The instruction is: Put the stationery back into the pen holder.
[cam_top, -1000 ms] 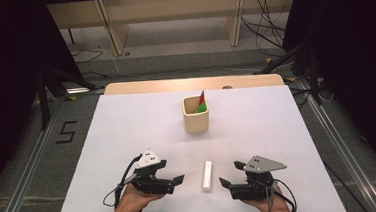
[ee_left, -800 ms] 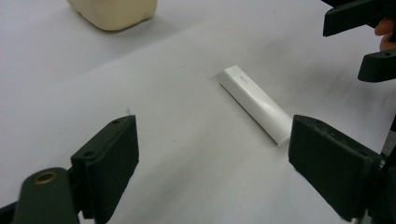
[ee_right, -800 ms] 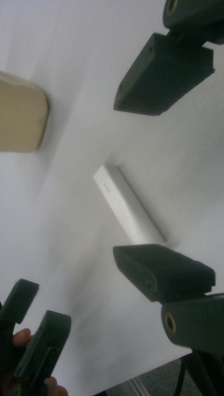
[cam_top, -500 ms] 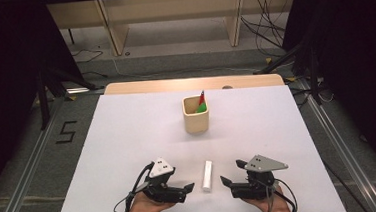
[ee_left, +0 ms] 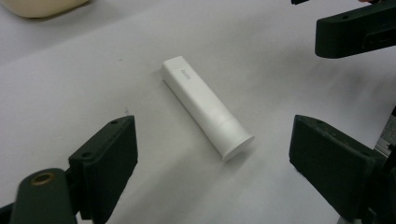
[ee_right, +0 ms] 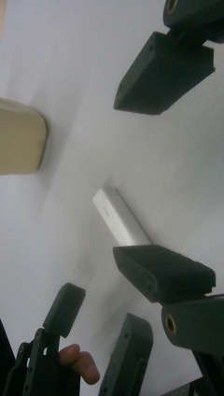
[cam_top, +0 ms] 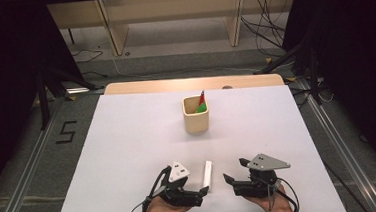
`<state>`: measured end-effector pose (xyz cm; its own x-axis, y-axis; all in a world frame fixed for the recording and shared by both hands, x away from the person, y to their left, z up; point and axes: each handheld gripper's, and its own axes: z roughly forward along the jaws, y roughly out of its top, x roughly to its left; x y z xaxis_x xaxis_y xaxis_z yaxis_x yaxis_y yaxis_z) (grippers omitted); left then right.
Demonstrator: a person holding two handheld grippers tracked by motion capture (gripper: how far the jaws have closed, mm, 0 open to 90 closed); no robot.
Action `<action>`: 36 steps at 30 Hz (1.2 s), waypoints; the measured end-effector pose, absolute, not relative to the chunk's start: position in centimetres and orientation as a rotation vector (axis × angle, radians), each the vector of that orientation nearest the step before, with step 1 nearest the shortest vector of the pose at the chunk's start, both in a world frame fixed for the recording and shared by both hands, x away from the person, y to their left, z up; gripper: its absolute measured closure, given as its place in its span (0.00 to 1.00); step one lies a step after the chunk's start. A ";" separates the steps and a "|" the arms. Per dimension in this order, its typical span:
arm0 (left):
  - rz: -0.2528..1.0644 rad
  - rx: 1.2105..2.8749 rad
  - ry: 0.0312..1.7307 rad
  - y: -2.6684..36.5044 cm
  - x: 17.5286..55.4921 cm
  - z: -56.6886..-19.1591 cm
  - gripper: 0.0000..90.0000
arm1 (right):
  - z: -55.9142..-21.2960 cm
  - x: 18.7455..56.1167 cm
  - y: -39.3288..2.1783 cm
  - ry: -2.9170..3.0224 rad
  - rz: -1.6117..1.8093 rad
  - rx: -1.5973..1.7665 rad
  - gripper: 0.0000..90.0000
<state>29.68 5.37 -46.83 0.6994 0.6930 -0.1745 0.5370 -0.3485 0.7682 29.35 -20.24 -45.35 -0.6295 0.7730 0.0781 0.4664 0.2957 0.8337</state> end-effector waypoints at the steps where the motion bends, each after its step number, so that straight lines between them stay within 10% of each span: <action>1: 0.231 2.046 0.935 5.2 29.7 -46.9 0.17 | -45.4 29.4 -20.3 2.229 1.258 1.120 0.28; 36: 0.252 2.099 0.995 2.3 30.5 -48.2 0.38 | -45.3 29.5 -20.5 2.221 1.253 1.120 0.28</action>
